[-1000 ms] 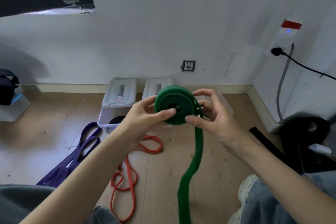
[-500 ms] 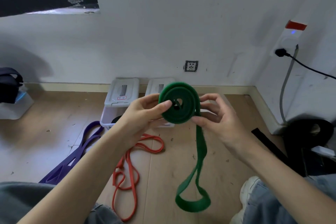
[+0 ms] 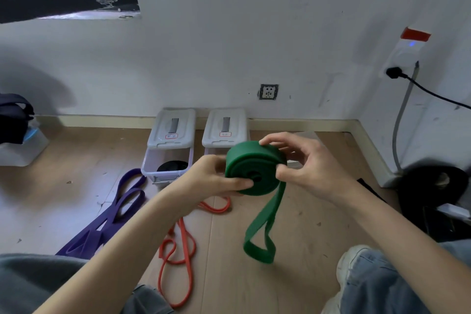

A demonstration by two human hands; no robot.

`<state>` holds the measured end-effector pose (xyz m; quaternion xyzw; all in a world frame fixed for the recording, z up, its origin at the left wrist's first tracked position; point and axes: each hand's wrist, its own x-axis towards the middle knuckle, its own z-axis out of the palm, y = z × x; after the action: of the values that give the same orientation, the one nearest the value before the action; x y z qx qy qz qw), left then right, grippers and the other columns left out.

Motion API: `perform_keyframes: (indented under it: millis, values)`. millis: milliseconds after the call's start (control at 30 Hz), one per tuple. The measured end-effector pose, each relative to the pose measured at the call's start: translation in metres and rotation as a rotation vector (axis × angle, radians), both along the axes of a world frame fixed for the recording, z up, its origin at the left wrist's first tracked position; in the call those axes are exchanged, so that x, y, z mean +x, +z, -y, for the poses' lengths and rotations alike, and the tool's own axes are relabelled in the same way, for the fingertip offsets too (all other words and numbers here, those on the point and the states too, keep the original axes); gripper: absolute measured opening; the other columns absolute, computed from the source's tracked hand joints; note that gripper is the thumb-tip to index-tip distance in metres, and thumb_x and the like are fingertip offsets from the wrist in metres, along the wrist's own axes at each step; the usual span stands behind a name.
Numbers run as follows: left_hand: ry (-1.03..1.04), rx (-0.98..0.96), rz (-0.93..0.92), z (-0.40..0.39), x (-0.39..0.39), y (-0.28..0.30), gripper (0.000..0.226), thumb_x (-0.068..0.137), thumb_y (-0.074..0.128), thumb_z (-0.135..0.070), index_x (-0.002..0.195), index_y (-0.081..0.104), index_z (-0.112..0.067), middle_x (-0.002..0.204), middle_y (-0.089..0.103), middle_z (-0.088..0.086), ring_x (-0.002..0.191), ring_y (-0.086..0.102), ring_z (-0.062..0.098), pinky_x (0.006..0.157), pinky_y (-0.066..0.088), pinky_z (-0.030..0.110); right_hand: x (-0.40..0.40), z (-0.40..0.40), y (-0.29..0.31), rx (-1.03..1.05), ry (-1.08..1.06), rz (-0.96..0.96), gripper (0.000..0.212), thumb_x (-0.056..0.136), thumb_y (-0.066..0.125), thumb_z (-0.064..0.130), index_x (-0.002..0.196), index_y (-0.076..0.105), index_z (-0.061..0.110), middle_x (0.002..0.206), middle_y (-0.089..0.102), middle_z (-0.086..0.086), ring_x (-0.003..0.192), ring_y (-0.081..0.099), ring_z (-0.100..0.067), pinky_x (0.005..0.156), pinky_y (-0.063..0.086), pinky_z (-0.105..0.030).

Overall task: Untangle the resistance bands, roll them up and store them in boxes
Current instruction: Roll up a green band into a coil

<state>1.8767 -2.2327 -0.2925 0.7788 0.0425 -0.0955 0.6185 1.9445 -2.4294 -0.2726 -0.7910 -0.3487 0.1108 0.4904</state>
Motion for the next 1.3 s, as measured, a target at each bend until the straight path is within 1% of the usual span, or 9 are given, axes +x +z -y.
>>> perform_keyframes:
  millis: [200, 333, 467, 567, 667, 767, 933, 1067, 1300]
  values:
    - [0.081, -0.433, 0.094, 0.002, 0.002, 0.008, 0.043, 0.067, 0.070, -0.016, 0.109, 0.063, -0.013, 0.103, 0.071, 0.010, 0.095, 0.068, 0.026, 0.071, 0.057, 0.027, 0.001, 0.002, -0.001, 0.342, -0.025, -0.275, 0.044, 0.076, 0.071, 0.014, 0.116, 0.057, 0.024, 0.113, 0.068, 0.002, 0.105, 0.064, -0.010, 0.085, 0.052, -0.022]
    - [0.145, -0.622, 0.060, 0.008, 0.006, 0.007, 0.044, 0.069, 0.068, -0.013, 0.112, 0.060, -0.007, 0.108, 0.069, 0.016, 0.098, 0.067, 0.030, 0.072, 0.057, 0.029, -0.002, -0.001, -0.007, 0.385, -0.126, -0.307, 0.040, 0.064, 0.074, 0.020, 0.096, 0.052, 0.014, 0.099, 0.068, -0.005, 0.092, 0.067, -0.013, 0.078, 0.053, -0.021]
    - [0.047, -0.203, 0.066, 0.000, 0.005, 0.006, 0.051, 0.065, 0.073, -0.023, 0.114, 0.060, -0.017, 0.108, 0.070, 0.003, 0.099, 0.067, 0.018, 0.087, 0.055, 0.033, 0.004, 0.003, -0.001, 0.231, -0.114, -0.098, 0.028, 0.076, 0.073, 0.003, 0.093, 0.058, 0.021, 0.095, 0.068, -0.005, 0.087, 0.066, -0.013, 0.078, 0.052, -0.021]
    - [-0.083, 0.048, 0.126, 0.000, 0.004, 0.005, 0.048, 0.070, 0.074, -0.020, 0.116, 0.059, -0.015, 0.107, 0.068, 0.000, 0.099, 0.066, 0.013, 0.090, 0.053, 0.036, 0.002, 0.003, 0.001, 0.107, -0.043, 0.029, 0.027, 0.075, 0.070, 0.016, 0.094, 0.063, 0.033, 0.095, 0.069, 0.006, 0.092, 0.064, -0.006, 0.081, 0.051, -0.019]
    - [-0.064, -0.023, 0.196, 0.002, 0.003, 0.010, 0.040, 0.070, 0.071, -0.023, 0.109, 0.064, -0.013, 0.102, 0.071, 0.003, 0.095, 0.068, 0.015, 0.081, 0.056, 0.029, 0.004, 0.006, -0.001, 0.246, -0.022, -0.151, 0.041, 0.069, 0.077, 0.022, 0.106, 0.062, 0.031, 0.106, 0.069, 0.008, 0.100, 0.064, -0.010, 0.085, 0.053, -0.023]
    - [0.133, -0.309, 0.222, -0.007, 0.005, 0.019, 0.036, 0.068, 0.070, -0.020, 0.103, 0.066, -0.012, 0.097, 0.073, 0.006, 0.091, 0.070, 0.019, 0.071, 0.055, 0.020, 0.006, 0.009, -0.006, 0.335, -0.068, -0.338, 0.059, 0.058, 0.081, 0.031, 0.108, 0.053, 0.024, 0.106, 0.068, 0.009, 0.102, 0.065, -0.014, 0.084, 0.052, -0.024]
    - [0.254, -0.616, 0.172, 0.011, 0.004, 0.009, 0.038, 0.076, 0.063, -0.017, 0.111, 0.060, -0.003, 0.107, 0.070, 0.015, 0.099, 0.068, 0.026, 0.079, 0.056, 0.027, -0.001, -0.008, -0.014, 0.376, -0.219, -0.224, 0.044, 0.060, 0.076, 0.030, 0.095, 0.053, 0.017, 0.097, 0.066, -0.001, 0.087, 0.066, -0.004, 0.075, 0.050, -0.014]
    - [0.194, -0.394, 0.113, 0.016, 0.000, -0.001, 0.027, 0.077, 0.067, -0.007, 0.104, 0.064, -0.009, 0.106, 0.071, 0.010, 0.100, 0.067, 0.022, 0.086, 0.055, 0.029, 0.004, -0.002, -0.005, 0.344, -0.168, -0.135, 0.032, 0.073, 0.072, 0.000, 0.091, 0.054, 0.019, 0.089, 0.064, 0.000, 0.083, 0.065, -0.004, 0.075, 0.050, -0.014]
    - [-0.061, -0.063, 0.112, 0.003, -0.001, 0.007, 0.046, 0.074, 0.071, -0.008, 0.119, 0.059, -0.010, 0.109, 0.069, 0.009, 0.100, 0.066, 0.019, 0.084, 0.056, 0.034, 0.000, 0.002, 0.007, 0.052, -0.041, 0.135, 0.027, 0.068, 0.060, 0.019, 0.092, 0.064, 0.031, 0.096, 0.069, 0.009, 0.094, 0.063, -0.002, 0.080, 0.050, -0.013]
